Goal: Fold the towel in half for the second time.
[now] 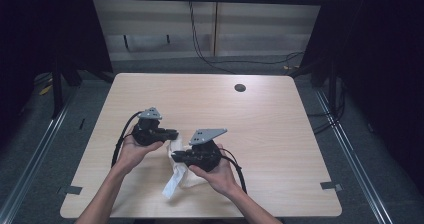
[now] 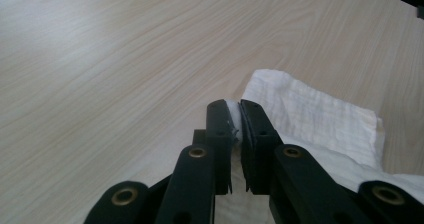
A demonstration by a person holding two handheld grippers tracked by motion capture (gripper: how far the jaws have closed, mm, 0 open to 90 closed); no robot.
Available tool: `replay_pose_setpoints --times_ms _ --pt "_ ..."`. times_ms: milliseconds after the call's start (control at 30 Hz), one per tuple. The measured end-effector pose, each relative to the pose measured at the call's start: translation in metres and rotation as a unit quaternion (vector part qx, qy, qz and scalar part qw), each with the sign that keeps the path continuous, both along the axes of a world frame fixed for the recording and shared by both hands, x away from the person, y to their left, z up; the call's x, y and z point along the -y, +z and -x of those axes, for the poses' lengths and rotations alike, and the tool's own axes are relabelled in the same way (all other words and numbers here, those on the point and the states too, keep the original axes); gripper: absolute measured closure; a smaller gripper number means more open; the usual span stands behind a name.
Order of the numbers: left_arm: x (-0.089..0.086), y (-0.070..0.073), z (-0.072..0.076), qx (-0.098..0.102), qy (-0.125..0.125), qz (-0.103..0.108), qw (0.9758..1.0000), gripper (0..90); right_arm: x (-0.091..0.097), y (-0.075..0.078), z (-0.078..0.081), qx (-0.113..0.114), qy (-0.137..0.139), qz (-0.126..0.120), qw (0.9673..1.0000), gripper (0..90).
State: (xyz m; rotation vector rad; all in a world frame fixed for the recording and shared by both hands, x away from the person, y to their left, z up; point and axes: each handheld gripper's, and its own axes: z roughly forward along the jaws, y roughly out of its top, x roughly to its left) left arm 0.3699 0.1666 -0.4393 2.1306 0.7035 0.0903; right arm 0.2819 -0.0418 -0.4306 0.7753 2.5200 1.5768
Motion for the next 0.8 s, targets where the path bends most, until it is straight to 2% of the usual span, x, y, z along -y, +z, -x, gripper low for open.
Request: replay_pose_setpoints --times_ms 133,300,400,500,533,667,700,767,800 --pt "0.009 -0.004 -0.003 -0.006 -0.002 -0.001 1.0000 83.9 0.009 -0.001 -0.001 -0.006 -0.014 -0.009 0.9998 85.6" --pt "0.018 -0.006 -0.004 -0.009 -0.003 0.009 0.9999 83.9 0.019 -0.007 0.001 -0.011 -0.021 -0.002 0.9997 85.5" --pt "0.024 -0.005 -0.005 -0.008 -0.007 0.000 0.9999 83.9 0.023 -0.007 0.003 -0.011 -0.027 -0.004 0.9996 85.3" --pt "0.033 -0.005 -0.006 -0.009 -0.007 0.006 0.9999 83.9 0.028 -0.009 0.004 -0.011 -0.031 0.004 0.9995 85.3" --pt "0.035 -0.006 -0.007 -0.009 -0.010 0.002 0.9999 83.9 0.029 -0.010 0.004 -0.012 -0.031 0.006 0.9994 85.3" --pt "0.045 -0.016 -0.009 -0.019 -0.013 0.001 0.9997 83.8 0.036 -0.017 0.004 -0.017 -0.037 0.009 0.9991 85.1" --pt "0.048 -0.019 -0.009 -0.025 -0.012 0.001 0.9996 83.7 0.040 -0.025 0.004 -0.028 -0.042 0.008 0.9987 85.1" --pt "0.053 -0.027 -0.010 -0.028 -0.015 -0.016 0.9994 83.7 0.041 -0.028 0.005 -0.027 -0.044 0.015 0.9986 85.1" --pt "0.056 -0.031 -0.010 -0.033 -0.017 -0.014 0.9992 83.5 0.043 -0.031 0.005 -0.027 -0.046 0.020 0.9984 85.0"
